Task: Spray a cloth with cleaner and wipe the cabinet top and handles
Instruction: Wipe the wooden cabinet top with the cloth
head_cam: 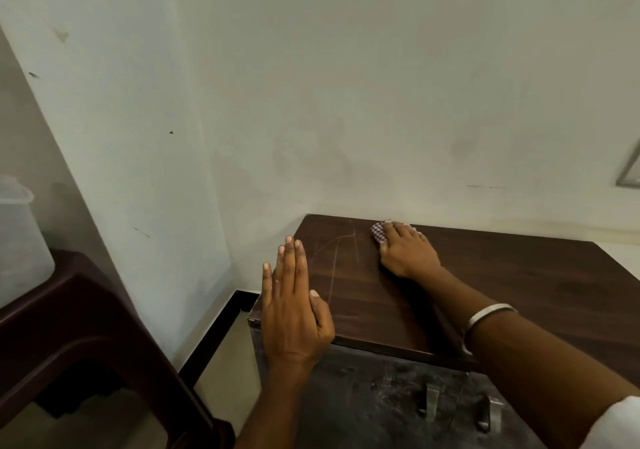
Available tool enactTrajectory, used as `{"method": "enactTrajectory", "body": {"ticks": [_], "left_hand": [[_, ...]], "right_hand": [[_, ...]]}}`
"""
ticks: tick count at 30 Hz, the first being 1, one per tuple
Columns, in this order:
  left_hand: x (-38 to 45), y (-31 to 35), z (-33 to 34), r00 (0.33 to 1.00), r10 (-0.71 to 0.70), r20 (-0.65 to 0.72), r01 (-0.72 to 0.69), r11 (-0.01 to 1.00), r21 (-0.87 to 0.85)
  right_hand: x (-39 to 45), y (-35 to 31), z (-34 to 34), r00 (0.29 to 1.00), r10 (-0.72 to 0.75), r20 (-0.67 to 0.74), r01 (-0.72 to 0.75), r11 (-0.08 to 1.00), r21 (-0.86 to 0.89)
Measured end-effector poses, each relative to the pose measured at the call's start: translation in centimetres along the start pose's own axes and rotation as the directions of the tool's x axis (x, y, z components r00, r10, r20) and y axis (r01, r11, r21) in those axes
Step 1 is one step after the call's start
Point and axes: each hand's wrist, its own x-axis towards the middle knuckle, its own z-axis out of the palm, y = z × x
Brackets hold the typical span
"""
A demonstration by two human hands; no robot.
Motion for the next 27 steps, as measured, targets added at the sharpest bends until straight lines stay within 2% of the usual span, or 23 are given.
{"method": "enactTrajectory", "body": {"ticks": [5, 10, 13, 17, 21, 23, 27], "left_hand": [[-0.6, -0.6, 0.4, 1.000, 0.019, 0.002, -0.019, 0.998, 0.066], [-0.6, -0.4, 0.4, 1.000, 0.019, 0.004, -0.019, 0.995, 0.101], [-0.7, -0.2, 0.3, 1.000, 0.006, 0.001, -0.006, 0.995, 0.101], [-0.9, -0.1, 0.4, 1.000, -0.015, -0.013, 0.016, 0.995, 0.097], [-1.1, -0.2, 0.6, 1.000, -0.013, -0.004, 0.014, 0.995, 0.095], [-1.1, -0.3, 0.6, 1.000, -0.006, -0.001, 0.007, 0.996, 0.091], [-1.1, -0.4, 0.7, 1.000, -0.006, -0.002, 0.006, 0.995, 0.095]], "right_hand": [[0.2, 3.9, -1.2, 0.988, 0.151, -0.012, -0.151, 0.988, -0.043], [0.9, 3.2, -0.9, 0.974, 0.224, -0.018, -0.225, 0.972, -0.066], [1.3, 1.3, -0.5, 0.980, 0.198, -0.013, -0.199, 0.978, -0.063], [1.4, -1.5, 0.5, 0.998, 0.063, -0.009, -0.063, 0.997, -0.038], [1.4, -1.2, 0.3, 1.000, 0.016, 0.014, -0.016, 1.000, 0.002], [1.3, 0.4, -0.2, 0.999, 0.046, 0.012, -0.046, 0.999, -0.005], [0.8, 4.5, -1.3, 0.979, 0.204, -0.027, -0.205, 0.978, -0.046]]}}
